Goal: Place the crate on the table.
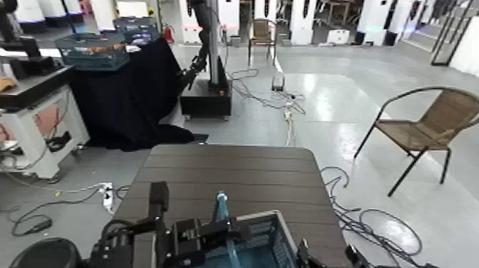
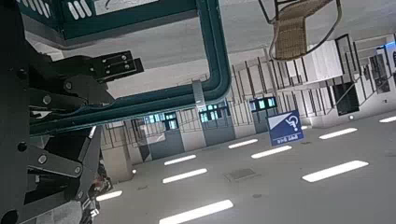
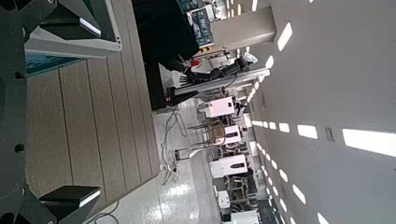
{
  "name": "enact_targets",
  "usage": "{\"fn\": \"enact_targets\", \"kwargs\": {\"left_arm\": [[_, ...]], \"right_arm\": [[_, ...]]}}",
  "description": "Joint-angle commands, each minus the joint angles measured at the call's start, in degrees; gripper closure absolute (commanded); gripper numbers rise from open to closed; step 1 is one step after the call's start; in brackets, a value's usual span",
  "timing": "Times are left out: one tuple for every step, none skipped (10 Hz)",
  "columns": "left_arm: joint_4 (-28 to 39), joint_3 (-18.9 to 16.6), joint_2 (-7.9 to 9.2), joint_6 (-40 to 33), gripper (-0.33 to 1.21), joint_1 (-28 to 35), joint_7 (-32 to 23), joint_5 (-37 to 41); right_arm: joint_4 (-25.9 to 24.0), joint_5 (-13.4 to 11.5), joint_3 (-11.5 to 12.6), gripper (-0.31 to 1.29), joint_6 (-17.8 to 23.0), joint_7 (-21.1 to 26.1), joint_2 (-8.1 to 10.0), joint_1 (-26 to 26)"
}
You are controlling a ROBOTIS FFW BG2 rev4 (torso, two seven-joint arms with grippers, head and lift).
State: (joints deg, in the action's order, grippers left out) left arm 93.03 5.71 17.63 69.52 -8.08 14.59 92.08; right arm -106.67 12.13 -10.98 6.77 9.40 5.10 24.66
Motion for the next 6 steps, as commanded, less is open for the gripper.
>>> {"fn": "enact_targets", "kwargs": {"left_arm": [[-0.13, 0.00, 0.13, 0.00, 1.20, -0.09, 0.09, 0.02], [-0.04, 0.00, 0.13, 0.00, 1.20, -0.09, 0.09, 0.02], [-0.13, 0.00, 0.13, 0.09, 1.20, -0.09, 0.09, 0.11], [-0.13, 0.00, 0.13, 0.09, 1.20, 0.00, 0.09, 0.11], [-0.30, -0.09, 0.13, 0.09, 1.20, 0.00, 0.09, 0.11], [-0.30, -0.09, 0.13, 0.09, 1.20, 0.00, 0.17, 0.11]], "right_arm": [[0.06, 0.00, 0.00, 0.13, 0.09, 0.00, 0.00, -0.05], [0.15, 0.00, 0.00, 0.13, 0.09, 0.00, 0.00, -0.05], [0.15, 0.00, 0.00, 0.13, 0.09, 0.00, 0.00, -0.05], [0.15, 0.00, 0.00, 0.13, 0.09, 0.00, 0.00, -0.05], [0.15, 0.00, 0.00, 0.13, 0.09, 0.00, 0.00, -0.05], [0.24, 0.00, -0.09, 0.13, 0.18, 0.00, 0.00, -0.05]]}}
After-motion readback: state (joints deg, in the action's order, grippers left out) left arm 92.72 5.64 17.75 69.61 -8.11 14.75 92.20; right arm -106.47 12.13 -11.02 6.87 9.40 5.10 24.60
